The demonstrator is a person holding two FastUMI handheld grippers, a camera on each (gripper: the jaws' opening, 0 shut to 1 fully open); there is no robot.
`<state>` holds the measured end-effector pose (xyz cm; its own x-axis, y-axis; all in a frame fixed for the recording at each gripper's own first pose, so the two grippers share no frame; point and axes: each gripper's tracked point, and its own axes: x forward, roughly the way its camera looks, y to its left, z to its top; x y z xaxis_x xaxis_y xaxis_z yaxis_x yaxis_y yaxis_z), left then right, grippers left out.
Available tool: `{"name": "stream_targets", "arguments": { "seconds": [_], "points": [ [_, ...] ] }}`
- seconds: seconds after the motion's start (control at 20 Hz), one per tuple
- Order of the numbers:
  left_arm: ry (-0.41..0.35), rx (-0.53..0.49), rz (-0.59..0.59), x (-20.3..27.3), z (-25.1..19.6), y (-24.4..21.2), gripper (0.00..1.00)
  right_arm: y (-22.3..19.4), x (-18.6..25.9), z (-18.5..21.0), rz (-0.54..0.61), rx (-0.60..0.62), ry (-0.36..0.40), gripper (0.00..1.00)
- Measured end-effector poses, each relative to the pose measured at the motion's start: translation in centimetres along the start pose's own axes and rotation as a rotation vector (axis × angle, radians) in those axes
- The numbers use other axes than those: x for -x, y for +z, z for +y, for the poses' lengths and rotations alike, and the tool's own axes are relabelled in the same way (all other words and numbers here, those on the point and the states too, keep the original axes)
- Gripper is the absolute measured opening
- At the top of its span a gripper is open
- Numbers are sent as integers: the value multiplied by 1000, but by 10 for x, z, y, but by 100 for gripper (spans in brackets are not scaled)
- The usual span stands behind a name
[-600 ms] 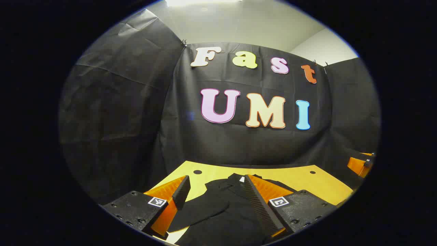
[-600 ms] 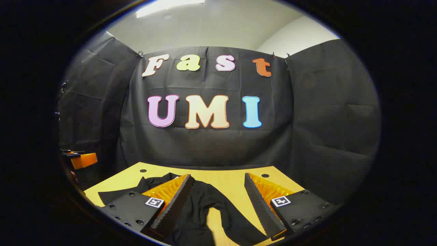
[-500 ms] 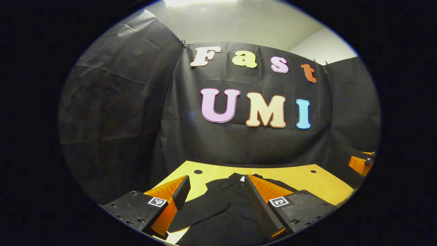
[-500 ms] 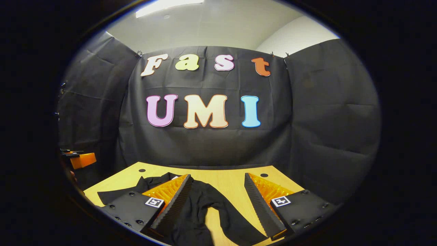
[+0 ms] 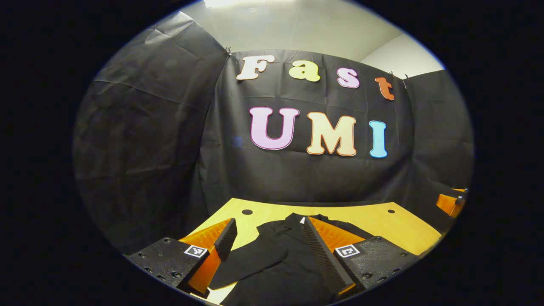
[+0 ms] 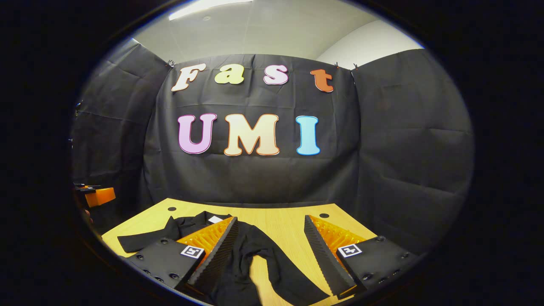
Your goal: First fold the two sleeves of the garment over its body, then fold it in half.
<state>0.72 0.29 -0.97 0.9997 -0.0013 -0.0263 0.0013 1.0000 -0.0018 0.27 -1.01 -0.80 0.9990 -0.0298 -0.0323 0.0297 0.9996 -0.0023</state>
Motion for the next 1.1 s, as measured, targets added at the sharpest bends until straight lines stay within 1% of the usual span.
{"name": "stream_targets", "arguments": {
  "seconds": [0.05, 0.2, 0.25, 0.55, 0.7, 1.05, 1.1],
  "points": [
    [1, 6, 8, 0, 0, -2, 93, 2, 0, 1, -4, 0, -2, 99],
    [-6, 4, 18, -1, 0, -5, 92, 7, 3, 4, -23, -1, -3, 98],
    [-10, 1, 16, -1, 0, -3, 93, 6, 4, 4, -27, 1, -3, 98],
    [-15, 4, 29, 2, 2, -10, 92, -4, 5, 8, 5, 15, 3, 99],
    [-18, 6, 57, 0, 3, -18, 93, 0, 5, 7, -5, 9, -4, 98],
    [-25, -4, 50, -6, 1, -12, 92, -7, 5, 4, 6, 12, -16, 98],
    [-23, -2, 53, -6, 2, -14, 92, -7, 6, 3, 9, 14, -15, 99]
  ]
}}
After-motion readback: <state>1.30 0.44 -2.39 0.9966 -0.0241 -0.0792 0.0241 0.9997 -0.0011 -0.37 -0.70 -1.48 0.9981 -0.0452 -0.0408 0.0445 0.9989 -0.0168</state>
